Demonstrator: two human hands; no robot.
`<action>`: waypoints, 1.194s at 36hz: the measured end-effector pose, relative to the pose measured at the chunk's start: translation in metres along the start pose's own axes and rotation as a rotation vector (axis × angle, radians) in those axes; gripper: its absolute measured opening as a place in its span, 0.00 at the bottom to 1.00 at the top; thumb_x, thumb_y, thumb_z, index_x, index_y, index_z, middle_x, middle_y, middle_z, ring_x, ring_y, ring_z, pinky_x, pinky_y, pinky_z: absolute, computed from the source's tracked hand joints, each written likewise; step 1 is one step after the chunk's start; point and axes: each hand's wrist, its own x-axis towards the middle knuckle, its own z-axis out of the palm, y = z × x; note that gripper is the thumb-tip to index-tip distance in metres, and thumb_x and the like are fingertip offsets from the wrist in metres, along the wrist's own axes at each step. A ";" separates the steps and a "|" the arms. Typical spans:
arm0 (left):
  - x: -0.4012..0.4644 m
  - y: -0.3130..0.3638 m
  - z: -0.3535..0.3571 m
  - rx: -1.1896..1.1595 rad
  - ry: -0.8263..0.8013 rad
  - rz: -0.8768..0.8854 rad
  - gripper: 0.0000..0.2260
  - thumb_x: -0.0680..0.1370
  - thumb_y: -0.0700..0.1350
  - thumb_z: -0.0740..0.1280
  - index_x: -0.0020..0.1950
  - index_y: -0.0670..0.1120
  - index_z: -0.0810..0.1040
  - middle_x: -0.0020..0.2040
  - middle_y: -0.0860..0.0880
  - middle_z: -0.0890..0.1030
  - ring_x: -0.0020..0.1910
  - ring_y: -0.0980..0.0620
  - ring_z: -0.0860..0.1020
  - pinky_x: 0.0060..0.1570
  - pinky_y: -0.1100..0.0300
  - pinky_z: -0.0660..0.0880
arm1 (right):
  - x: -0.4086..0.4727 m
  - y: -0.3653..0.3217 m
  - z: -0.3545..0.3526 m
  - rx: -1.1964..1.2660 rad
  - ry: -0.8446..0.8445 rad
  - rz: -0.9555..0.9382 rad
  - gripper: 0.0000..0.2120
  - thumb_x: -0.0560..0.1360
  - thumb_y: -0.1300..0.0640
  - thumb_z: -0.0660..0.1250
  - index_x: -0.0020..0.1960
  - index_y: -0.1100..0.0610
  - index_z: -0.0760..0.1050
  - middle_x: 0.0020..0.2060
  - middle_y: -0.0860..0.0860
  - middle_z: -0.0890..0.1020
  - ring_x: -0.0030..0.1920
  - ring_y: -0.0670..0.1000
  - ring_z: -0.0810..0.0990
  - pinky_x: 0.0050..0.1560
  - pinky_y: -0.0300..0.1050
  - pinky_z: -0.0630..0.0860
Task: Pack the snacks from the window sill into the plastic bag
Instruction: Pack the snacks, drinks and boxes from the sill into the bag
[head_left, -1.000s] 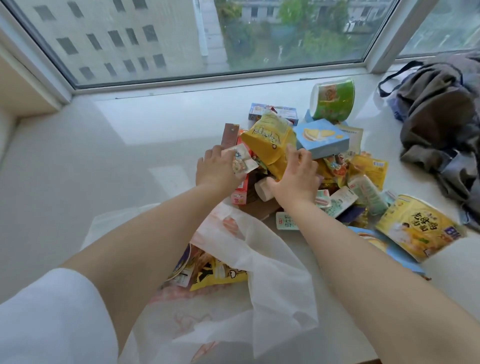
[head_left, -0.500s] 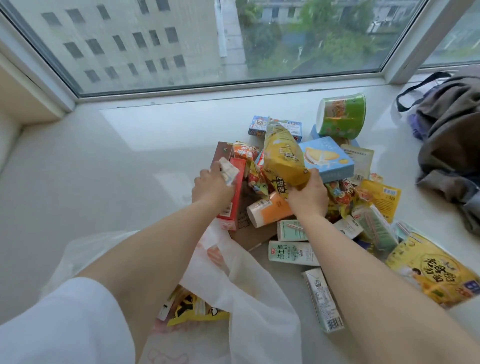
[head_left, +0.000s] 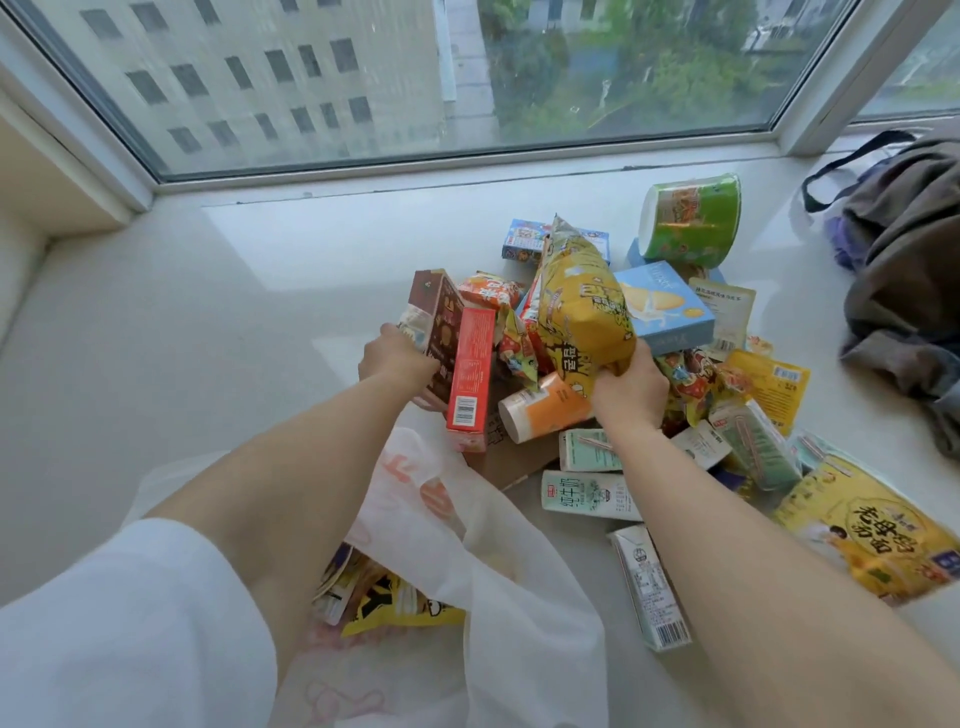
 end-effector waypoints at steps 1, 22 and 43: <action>-0.001 -0.003 -0.001 -0.047 0.009 -0.028 0.22 0.72 0.49 0.70 0.62 0.44 0.68 0.56 0.43 0.78 0.55 0.43 0.78 0.48 0.56 0.73 | -0.002 -0.001 -0.001 0.003 -0.003 0.003 0.12 0.75 0.61 0.60 0.58 0.57 0.71 0.53 0.58 0.79 0.54 0.62 0.76 0.58 0.59 0.73; -0.142 -0.133 -0.077 -0.605 0.082 0.370 0.18 0.73 0.48 0.72 0.60 0.50 0.70 0.52 0.54 0.78 0.49 0.52 0.78 0.46 0.61 0.74 | -0.156 -0.002 -0.010 0.512 -0.109 -0.118 0.16 0.77 0.67 0.61 0.59 0.50 0.72 0.44 0.45 0.79 0.51 0.53 0.76 0.52 0.46 0.71; -0.155 -0.297 -0.111 -0.082 -0.055 0.756 0.23 0.70 0.44 0.74 0.63 0.51 0.72 0.50 0.57 0.80 0.50 0.49 0.79 0.42 0.61 0.72 | -0.254 0.035 -0.061 0.312 -0.356 -0.095 0.09 0.77 0.58 0.65 0.57 0.51 0.75 0.48 0.56 0.83 0.46 0.60 0.81 0.47 0.59 0.75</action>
